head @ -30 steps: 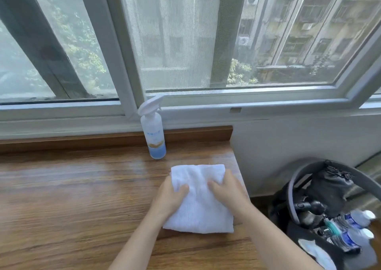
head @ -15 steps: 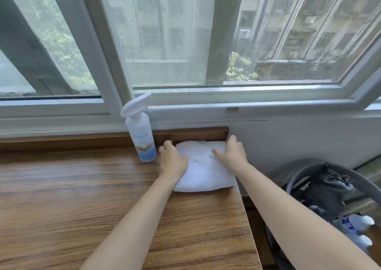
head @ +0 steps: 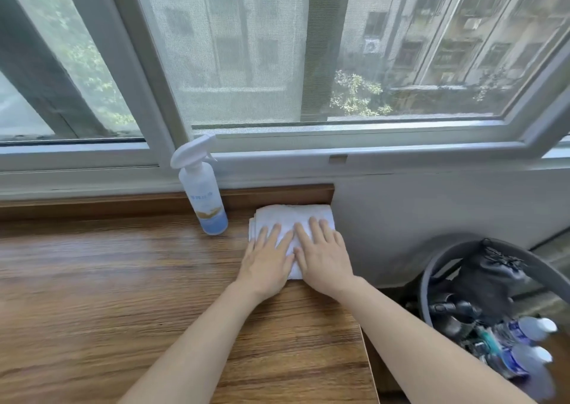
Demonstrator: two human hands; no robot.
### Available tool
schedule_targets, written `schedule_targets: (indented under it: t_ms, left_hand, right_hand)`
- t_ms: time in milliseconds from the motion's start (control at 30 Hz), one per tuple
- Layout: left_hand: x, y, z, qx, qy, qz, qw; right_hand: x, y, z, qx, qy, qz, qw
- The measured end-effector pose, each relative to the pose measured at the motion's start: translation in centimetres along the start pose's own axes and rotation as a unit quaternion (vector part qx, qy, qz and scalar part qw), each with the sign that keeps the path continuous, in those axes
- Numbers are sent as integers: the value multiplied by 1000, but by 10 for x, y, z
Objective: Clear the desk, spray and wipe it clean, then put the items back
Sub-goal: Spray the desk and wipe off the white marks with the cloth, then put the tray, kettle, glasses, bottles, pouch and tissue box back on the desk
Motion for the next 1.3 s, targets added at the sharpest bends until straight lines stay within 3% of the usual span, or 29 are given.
schedule_targets:
  t_ms: [200, 433, 700, 933, 1300]
  left_hand:
    - [4, -3, -1, 3, 17, 17, 1000]
    - [12, -31, -33, 0, 51, -114, 992]
    - [-3, -68, -102, -56, 20, -161, 985]
    - [-21, -87, -170, -148, -55, -120, 980]
    - [-71, -122, -277, -281, -107, 8, 954]
  right_hand:
    - [9, -4, -12, 32, 44, 64, 996]
    - [28, -43, -27, -15, 93, 32, 995]
    - [43, -115, -77, -111, 230, 44, 966]
    - [41, -209, -148, -265, 239, 32, 934]
    - [37, -366, -183, -471, 223, 39, 853]
Point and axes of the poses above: each hand's wrist, its own y-axis towards the middle knuckle, its own x-axis out of the back of the hand, z = x × y, the point moved 6 cm from there along y, towards the middle knuckle, and after that the axes turned 11 degrees about -x, right-handed, at the moved point
